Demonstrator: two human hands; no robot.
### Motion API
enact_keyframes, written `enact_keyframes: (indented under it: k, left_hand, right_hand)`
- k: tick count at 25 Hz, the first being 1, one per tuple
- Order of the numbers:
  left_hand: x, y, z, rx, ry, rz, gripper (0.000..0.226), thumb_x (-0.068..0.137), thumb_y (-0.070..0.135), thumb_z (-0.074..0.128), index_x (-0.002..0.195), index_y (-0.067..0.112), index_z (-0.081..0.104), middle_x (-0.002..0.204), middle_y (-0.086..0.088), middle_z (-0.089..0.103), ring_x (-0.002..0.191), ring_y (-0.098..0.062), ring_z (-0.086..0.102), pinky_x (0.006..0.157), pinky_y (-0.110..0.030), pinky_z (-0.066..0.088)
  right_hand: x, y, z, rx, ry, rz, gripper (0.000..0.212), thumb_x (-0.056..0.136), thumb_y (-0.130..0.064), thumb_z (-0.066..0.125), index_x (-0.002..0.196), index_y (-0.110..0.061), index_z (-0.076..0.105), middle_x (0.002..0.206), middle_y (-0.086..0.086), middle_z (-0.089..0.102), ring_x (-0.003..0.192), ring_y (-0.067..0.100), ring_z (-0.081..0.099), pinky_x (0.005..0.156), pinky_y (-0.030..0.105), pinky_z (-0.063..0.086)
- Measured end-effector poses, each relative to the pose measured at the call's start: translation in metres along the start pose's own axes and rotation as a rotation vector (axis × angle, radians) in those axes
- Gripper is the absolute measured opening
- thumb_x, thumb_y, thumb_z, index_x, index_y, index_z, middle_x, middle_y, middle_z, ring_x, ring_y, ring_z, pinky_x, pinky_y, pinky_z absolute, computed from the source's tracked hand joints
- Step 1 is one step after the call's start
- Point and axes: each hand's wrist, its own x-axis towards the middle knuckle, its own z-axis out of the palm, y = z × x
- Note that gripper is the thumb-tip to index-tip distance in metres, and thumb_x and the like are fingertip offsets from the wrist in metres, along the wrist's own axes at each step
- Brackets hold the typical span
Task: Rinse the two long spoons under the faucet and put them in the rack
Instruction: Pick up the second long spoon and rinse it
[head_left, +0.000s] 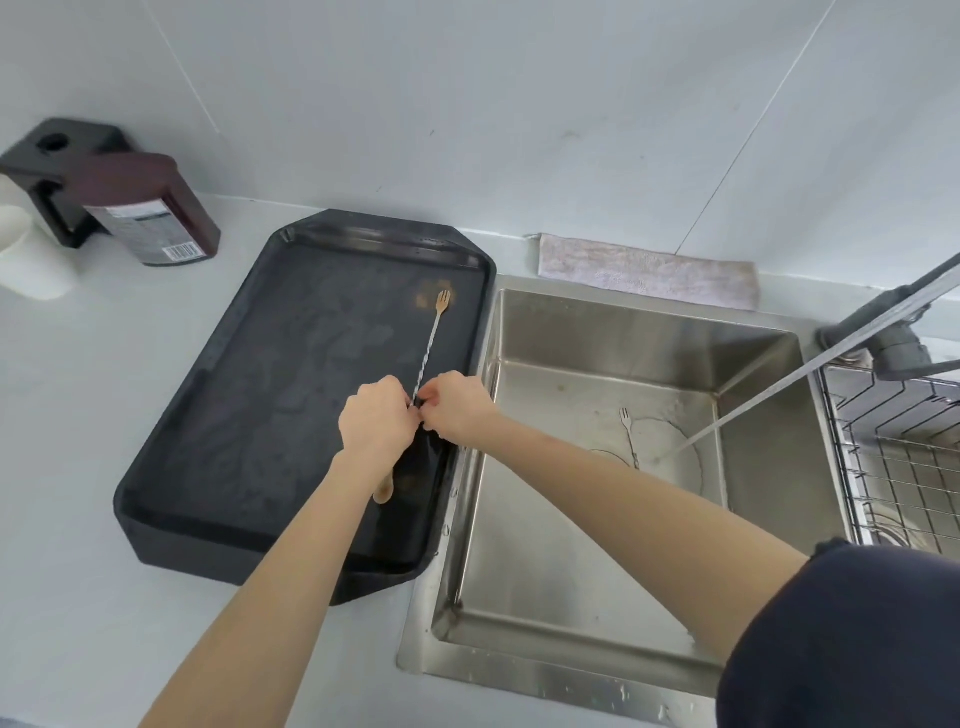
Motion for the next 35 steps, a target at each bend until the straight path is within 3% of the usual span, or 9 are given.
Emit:
enact_keyframes:
  k: [3,8,11,14,19,23,26,30,35]
  left_hand:
    - [-0.005,0.0,-0.002,-0.077,-0.026,0.012,0.022,0.085,0.021,0.057,0.1,0.007,0.062,0.105,-0.014,0.067,0.097,-0.035,0.062,0.072,-0.034,0.047]
    - [-0.014,0.003,-0.013,-0.243,-0.033,0.015,0.021,0.085,0.02,0.056,0.103,0.011,0.064,0.11,-0.01,0.068,0.102,-0.03,0.062,0.082,-0.035,0.049]
    - [-0.021,0.01,-0.02,-0.322,-0.024,0.061,0.023,0.083,0.017,0.055,0.104,0.011,0.063,0.109,-0.008,0.068,0.103,-0.029,0.06,0.085,-0.035,0.047]
    - [-0.03,0.026,-0.026,-0.369,-0.031,0.122,0.024,0.083,0.016,0.053,0.105,0.011,0.062,0.104,-0.006,0.069,0.102,-0.027,0.06,0.085,-0.033,0.044]
    - [-0.045,0.055,-0.03,-0.404,-0.046,0.236,0.021,0.085,0.017,0.052,0.104,0.012,0.06,0.088,0.003,0.059,0.086,-0.017,0.052,0.078,-0.025,0.038]
    - [-0.066,0.076,-0.02,-0.433,-0.131,0.327,0.019,0.086,0.016,0.053,0.103,0.012,0.061,0.089,0.003,0.059,0.082,-0.016,0.053,0.072,-0.021,0.04]
    - [-0.082,0.095,-0.006,-0.435,-0.183,0.408,0.012,0.085,0.013,0.053,0.097,0.014,0.059,0.088,0.002,0.058,0.071,-0.013,0.052,0.055,-0.009,0.039]
    - [-0.101,0.121,0.018,-0.439,-0.19,0.483,0.01,0.083,0.009,0.055,0.085,0.018,0.05,0.08,0.002,0.056,0.058,-0.008,0.048,0.048,-0.008,0.035]
    - [-0.114,0.151,0.043,-0.438,-0.185,0.499,0.009,0.082,0.019,0.062,0.079,0.021,0.054,0.075,0.006,0.056,0.072,-0.017,0.055,0.073,-0.027,0.044]
  right_hand:
    - [0.001,-0.001,-0.004,0.138,-0.002,0.079,0.034,0.089,-0.005,0.046,0.121,0.001,0.057,0.119,0.02,0.064,0.104,0.034,0.063,0.094,0.042,0.053]
    - [-0.004,-0.005,-0.014,0.698,-0.006,0.234,0.056,0.088,0.001,0.054,0.14,-0.002,0.034,0.133,0.019,0.054,0.118,0.029,0.058,0.093,0.03,0.05]
    - [-0.013,-0.003,-0.023,0.903,0.067,0.192,0.044,0.088,0.002,0.055,0.131,-0.001,0.047,0.123,0.021,0.062,0.097,0.022,0.062,0.095,0.031,0.049]
    - [-0.024,0.005,-0.038,0.976,0.133,0.133,0.033,0.089,0.0,0.054,0.122,0.0,0.055,0.099,0.012,0.063,0.067,0.011,0.057,0.08,0.024,0.052]
    - [-0.045,0.026,-0.072,1.073,0.218,0.075,0.014,0.091,-0.007,0.053,0.104,-0.009,0.057,0.074,0.0,0.061,0.062,0.008,0.056,0.064,0.016,0.048]
    - [-0.068,0.056,-0.098,1.139,0.321,0.04,0.007,0.09,-0.007,0.055,0.089,-0.013,0.059,0.072,0.0,0.061,0.059,0.007,0.056,0.05,0.009,0.05]
    - [-0.09,0.084,-0.113,1.155,0.379,0.037,0.014,0.09,-0.01,0.056,0.078,-0.017,0.059,0.073,-0.002,0.062,0.05,-0.001,0.057,0.055,0.012,0.048]
    - [-0.117,0.122,-0.13,1.139,0.444,0.048,0.02,0.09,-0.012,0.056,0.071,-0.015,0.057,0.074,0.0,0.059,0.065,0.006,0.055,0.055,0.01,0.05]
    - [-0.139,0.161,-0.145,1.179,0.53,0.084,0.016,0.089,-0.01,0.057,0.074,-0.014,0.056,0.074,0.002,0.06,0.065,0.006,0.057,0.059,0.014,0.05]
